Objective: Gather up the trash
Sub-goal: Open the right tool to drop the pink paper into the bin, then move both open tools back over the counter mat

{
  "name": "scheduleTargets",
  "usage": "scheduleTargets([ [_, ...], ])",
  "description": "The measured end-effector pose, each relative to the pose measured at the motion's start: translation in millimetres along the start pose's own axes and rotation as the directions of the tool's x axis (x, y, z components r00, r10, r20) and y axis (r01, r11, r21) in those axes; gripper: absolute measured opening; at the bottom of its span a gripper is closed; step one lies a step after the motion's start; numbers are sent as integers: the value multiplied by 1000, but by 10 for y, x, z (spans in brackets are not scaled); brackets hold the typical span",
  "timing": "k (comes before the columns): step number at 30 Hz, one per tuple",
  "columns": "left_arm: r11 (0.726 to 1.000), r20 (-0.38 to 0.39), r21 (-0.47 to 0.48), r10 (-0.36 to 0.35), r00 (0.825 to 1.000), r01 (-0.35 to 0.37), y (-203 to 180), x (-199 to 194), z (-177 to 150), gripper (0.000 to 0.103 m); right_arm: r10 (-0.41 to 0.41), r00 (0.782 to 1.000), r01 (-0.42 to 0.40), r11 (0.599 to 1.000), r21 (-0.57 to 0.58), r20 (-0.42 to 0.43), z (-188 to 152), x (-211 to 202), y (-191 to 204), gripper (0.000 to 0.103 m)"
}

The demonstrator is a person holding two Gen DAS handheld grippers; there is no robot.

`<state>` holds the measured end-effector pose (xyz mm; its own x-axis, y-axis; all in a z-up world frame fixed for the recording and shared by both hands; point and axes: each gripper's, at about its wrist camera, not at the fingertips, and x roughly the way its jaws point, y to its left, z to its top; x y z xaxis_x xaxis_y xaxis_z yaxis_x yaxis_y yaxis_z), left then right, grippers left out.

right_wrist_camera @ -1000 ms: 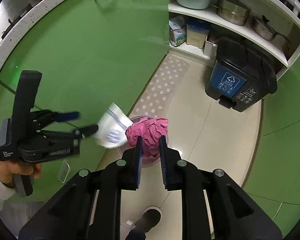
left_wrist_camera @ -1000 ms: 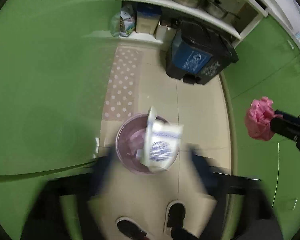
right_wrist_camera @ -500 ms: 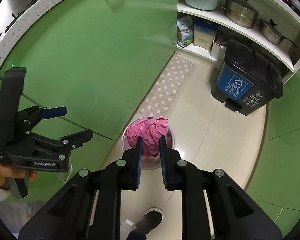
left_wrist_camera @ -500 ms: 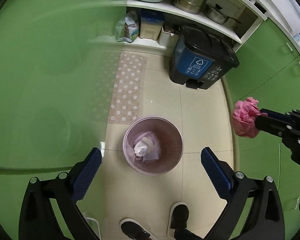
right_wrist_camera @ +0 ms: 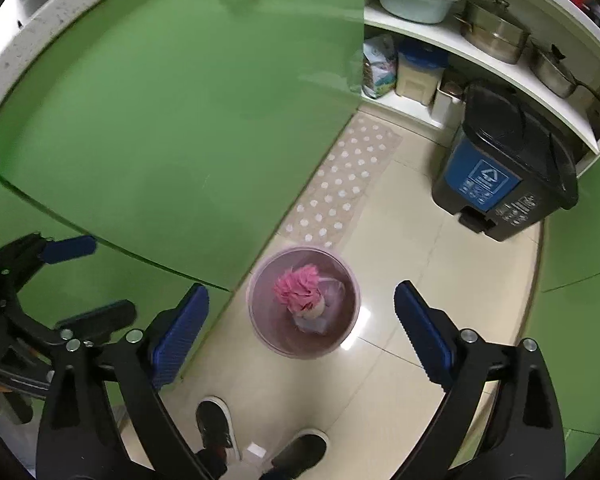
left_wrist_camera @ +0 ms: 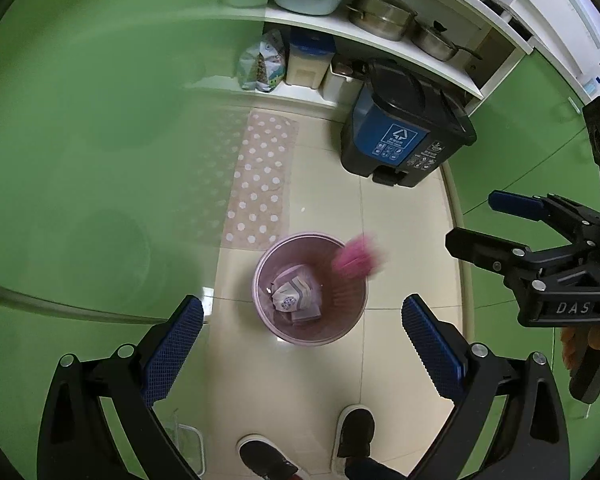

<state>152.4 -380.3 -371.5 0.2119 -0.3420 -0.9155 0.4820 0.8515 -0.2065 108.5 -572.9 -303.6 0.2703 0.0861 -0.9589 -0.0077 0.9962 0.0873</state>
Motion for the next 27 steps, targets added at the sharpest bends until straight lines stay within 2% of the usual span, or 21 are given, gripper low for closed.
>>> scheduleTargets([
  [8,1000,-15,11,2,1000,-2,-53,33,0,96,-32,999,33,999,35,-38,-67,-11,-84,98],
  [14,999,-9,35,-8,1000,8,-164,-116,-8,96,-58,997,61,996,62,-44,-149,-272,-131,98],
  [18,999,3,48,-18,1000,18,-314,-404,-14,96,-71,997,74,995,73,-43,-188,-606,-119,98],
  [21,999,14,42,-24,1000,23,-435,-747,-39,96,-77,997,79,994,76,-33,-208,-1001,-62,98],
  [27,1000,61,11,2,998,-3,-608,-1686,-106,96,-68,998,68,997,43,12,-216,-2000,201,98],
])
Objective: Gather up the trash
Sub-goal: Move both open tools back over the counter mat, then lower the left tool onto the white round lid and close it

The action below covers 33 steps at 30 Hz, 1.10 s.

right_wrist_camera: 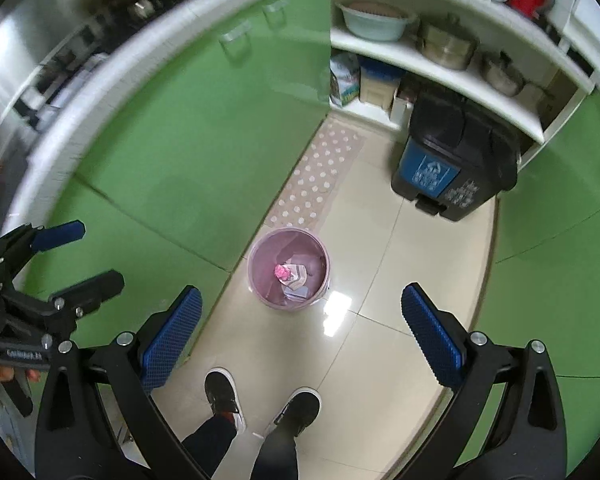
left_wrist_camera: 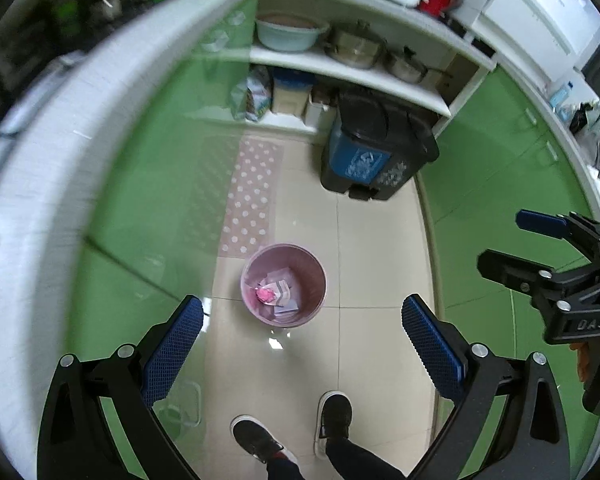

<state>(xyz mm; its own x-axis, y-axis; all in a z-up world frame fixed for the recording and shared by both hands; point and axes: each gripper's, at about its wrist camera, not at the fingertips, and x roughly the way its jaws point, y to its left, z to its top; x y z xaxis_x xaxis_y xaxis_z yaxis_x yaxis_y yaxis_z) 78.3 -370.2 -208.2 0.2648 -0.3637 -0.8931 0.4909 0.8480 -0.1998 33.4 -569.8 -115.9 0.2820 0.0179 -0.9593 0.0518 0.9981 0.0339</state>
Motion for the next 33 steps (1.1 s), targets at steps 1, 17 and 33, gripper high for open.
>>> scheduleTargets([
  [1,1000,13,-10,9,1000,-9,-6,-191,1,96,8,1000,-8,1000,-9,6,8,-117,37,99],
  [17,903,153,-363,301,941,-230,991,-2261,-748,96,280,956,-228,894,-385,85,318,-1466,1770,100],
  [33,789,93,-521,432,897,-326,2412,-2836,-1411,96,354,934,-281,805,-522,44,495,-1309,3418,100],
])
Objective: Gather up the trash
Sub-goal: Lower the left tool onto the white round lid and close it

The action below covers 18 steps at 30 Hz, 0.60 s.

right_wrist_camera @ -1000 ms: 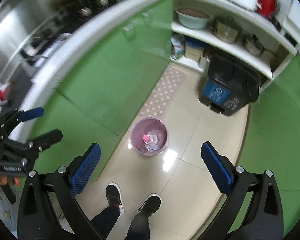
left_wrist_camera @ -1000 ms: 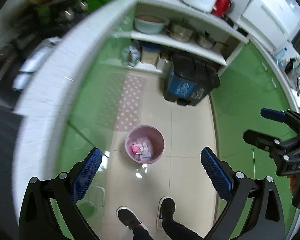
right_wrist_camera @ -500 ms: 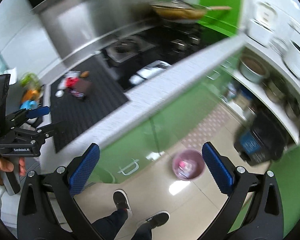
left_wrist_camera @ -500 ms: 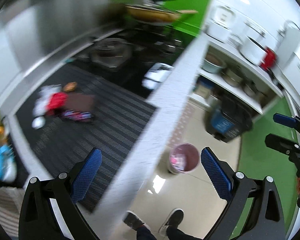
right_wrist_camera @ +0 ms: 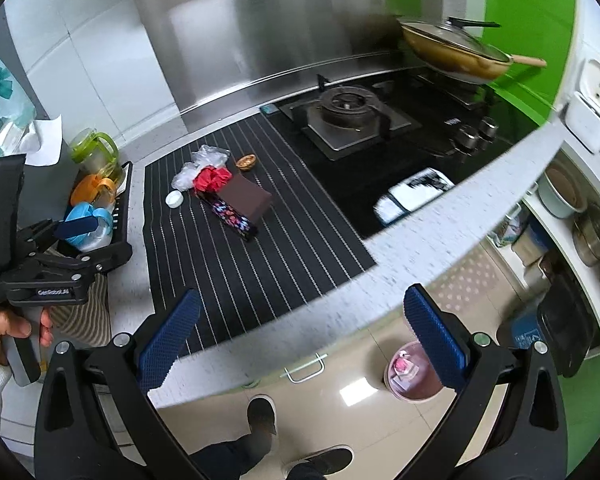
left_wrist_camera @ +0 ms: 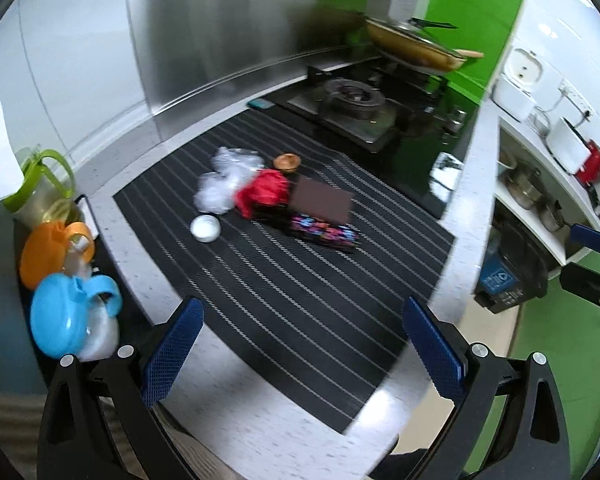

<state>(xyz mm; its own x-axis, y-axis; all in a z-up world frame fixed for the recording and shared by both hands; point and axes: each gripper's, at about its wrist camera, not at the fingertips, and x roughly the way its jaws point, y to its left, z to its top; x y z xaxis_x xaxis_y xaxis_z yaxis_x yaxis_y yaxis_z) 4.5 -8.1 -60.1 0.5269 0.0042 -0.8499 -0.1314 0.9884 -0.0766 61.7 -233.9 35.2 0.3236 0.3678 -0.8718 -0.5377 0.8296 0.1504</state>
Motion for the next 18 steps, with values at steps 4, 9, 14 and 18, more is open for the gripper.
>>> scheduleTargets([
  [4,999,-12,-45,18,1000,-18,180,141,102,96,13,1000,-14,1000,-24,-23,130,213,114,100],
  [9,992,-23,-117,55,998,-57,380,374,231,96,53,997,-57,995,-79,-51,321,490,201,100],
  [14,977,-52,-179,107,993,-114,559,656,368,96,100,990,-113,982,-151,-95,522,790,220,100],
  [18,965,-79,-213,139,987,-153,694,912,474,96,119,985,-140,973,-182,-123,655,988,168,100],
])
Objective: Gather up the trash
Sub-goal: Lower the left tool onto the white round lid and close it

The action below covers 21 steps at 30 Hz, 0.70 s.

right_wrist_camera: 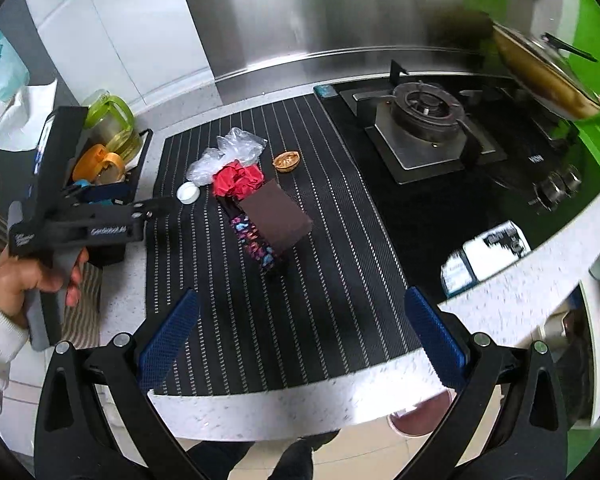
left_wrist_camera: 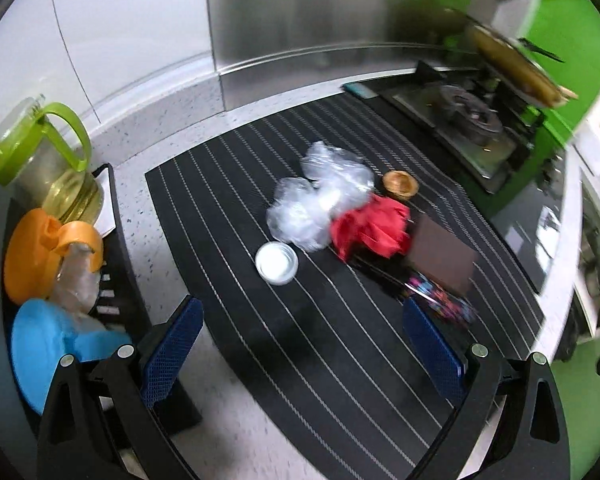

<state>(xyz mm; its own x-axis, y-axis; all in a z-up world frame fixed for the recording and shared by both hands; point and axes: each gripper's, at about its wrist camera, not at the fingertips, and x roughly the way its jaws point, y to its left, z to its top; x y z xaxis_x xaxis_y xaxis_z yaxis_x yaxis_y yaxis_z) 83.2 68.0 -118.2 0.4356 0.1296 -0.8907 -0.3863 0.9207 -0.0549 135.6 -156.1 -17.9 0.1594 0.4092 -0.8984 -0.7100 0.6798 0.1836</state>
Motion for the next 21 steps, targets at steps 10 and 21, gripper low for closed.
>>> scheduleTargets([
  [10,998,-50,-24,53,997,-55,197,483,116,95,30,999,-31,999,-19,-43,183,363,-134,100],
  [21,999,-75,-17,34,997,-36,229,647,151,54,55,997,-57,998,-34,-55,308,539,-21,100],
])
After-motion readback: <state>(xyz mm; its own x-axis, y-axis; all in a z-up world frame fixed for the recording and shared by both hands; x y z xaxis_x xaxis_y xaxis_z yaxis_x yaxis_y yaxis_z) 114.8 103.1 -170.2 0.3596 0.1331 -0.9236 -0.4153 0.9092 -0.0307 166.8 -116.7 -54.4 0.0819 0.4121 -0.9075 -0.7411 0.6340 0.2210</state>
